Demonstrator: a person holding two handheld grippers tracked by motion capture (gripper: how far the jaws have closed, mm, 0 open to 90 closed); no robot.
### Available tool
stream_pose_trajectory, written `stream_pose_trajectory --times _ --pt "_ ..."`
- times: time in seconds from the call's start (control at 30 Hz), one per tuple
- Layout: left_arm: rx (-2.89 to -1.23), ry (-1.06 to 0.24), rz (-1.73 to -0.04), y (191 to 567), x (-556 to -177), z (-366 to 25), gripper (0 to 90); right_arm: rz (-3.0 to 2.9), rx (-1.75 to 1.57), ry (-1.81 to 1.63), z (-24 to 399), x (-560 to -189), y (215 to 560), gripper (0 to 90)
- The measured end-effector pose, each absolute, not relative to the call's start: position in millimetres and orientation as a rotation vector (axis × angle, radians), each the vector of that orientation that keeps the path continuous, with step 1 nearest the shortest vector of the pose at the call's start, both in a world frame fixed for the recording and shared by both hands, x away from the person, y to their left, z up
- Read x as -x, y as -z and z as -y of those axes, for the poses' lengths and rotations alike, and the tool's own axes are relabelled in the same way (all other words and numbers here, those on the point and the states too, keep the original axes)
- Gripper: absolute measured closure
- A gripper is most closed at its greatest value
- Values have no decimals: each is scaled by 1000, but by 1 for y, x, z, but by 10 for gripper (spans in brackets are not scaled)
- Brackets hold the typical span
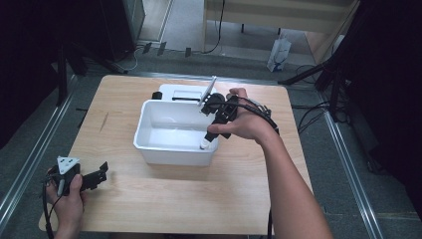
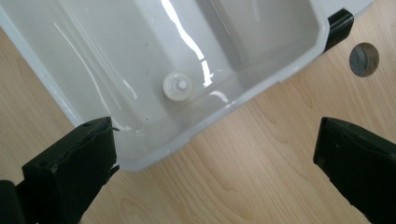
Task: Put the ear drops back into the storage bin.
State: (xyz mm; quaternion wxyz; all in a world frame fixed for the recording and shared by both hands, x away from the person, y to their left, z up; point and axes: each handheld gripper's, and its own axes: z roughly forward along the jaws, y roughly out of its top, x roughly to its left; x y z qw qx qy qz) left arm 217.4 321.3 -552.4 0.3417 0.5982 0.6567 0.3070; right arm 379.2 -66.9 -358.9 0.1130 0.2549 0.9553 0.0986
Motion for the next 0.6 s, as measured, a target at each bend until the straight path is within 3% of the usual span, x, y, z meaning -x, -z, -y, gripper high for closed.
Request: stream_pose_trajectory --times 0.6 --pt "-1552 -799 -1707 553 -217 -321 4 -2734 -923 -328 135 -363 381 0"
